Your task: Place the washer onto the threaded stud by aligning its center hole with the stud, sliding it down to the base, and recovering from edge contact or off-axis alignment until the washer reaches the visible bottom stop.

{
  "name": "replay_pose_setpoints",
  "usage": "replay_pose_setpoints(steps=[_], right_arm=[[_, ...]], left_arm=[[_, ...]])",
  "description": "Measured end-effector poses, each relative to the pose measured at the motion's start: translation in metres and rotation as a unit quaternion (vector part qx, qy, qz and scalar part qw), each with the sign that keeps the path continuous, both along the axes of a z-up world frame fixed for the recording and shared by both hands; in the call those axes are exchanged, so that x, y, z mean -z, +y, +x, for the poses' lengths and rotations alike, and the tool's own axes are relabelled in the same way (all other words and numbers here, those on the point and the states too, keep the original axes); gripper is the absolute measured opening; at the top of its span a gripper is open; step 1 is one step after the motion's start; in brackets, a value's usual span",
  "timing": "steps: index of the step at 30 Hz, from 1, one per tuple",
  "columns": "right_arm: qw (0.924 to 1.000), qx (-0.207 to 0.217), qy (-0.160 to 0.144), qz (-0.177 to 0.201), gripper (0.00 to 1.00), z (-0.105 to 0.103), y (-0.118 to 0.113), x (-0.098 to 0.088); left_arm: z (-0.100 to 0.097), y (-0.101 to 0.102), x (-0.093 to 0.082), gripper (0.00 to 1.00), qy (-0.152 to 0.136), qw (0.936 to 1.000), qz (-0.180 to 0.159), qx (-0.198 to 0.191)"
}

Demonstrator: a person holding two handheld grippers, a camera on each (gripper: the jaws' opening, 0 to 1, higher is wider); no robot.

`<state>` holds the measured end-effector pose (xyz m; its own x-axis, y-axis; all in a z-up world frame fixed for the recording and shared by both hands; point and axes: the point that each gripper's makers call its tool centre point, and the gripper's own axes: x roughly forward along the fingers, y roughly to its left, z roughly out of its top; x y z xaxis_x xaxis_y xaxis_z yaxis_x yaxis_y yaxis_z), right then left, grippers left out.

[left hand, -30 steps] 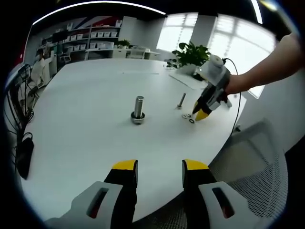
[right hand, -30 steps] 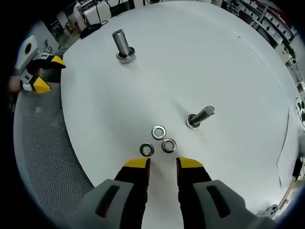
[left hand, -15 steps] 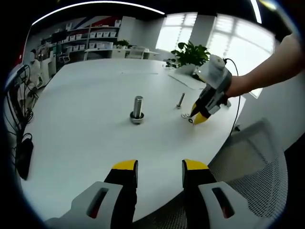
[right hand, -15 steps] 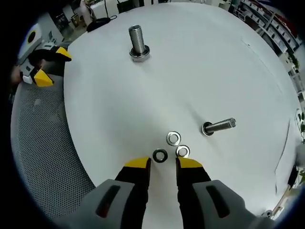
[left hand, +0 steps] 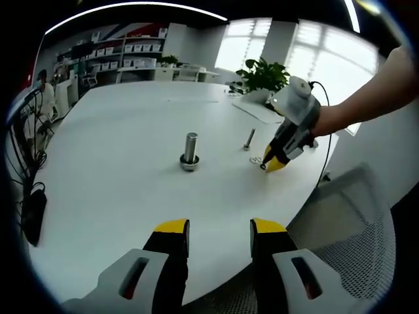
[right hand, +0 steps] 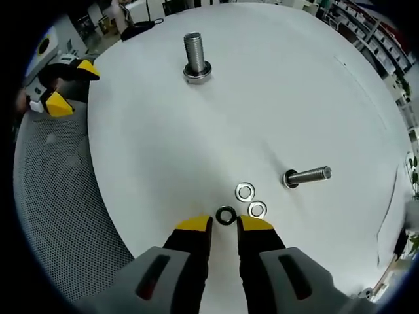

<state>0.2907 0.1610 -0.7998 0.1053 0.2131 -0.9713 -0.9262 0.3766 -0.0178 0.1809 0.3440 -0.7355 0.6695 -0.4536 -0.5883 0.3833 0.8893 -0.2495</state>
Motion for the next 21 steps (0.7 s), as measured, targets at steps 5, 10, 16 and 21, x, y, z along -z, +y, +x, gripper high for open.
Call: replay_pose_setpoints(steps=[5, 10, 16, 21], right_arm=[[0.9997, 0.023, 0.001, -0.005, 0.18, 0.0001, 0.0007, 0.0000], [0.9995, -0.003, 0.007, -0.032, 0.17, -0.0009, 0.0030, 0.0014], [0.9980, -0.012, 0.023, -0.058, 0.16, 0.0008, 0.0022, 0.0012], [0.9962, -0.038, 0.021, -0.076, 0.15, -0.0002, 0.0024, 0.0021]], left_arm=[[-0.0006, -0.0007, 0.0004, 0.35, 0.002, 1.0000, 0.000, 0.002], [-0.0009, -0.0005, 0.0013, 0.35, 0.004, 1.0000, 0.003, 0.003], [-0.0012, -0.0006, 0.0022, 0.35, 0.005, 1.0000, 0.004, 0.004], [-0.0010, 0.0004, 0.0016, 0.35, 0.006, 1.0000, 0.003, 0.000]])
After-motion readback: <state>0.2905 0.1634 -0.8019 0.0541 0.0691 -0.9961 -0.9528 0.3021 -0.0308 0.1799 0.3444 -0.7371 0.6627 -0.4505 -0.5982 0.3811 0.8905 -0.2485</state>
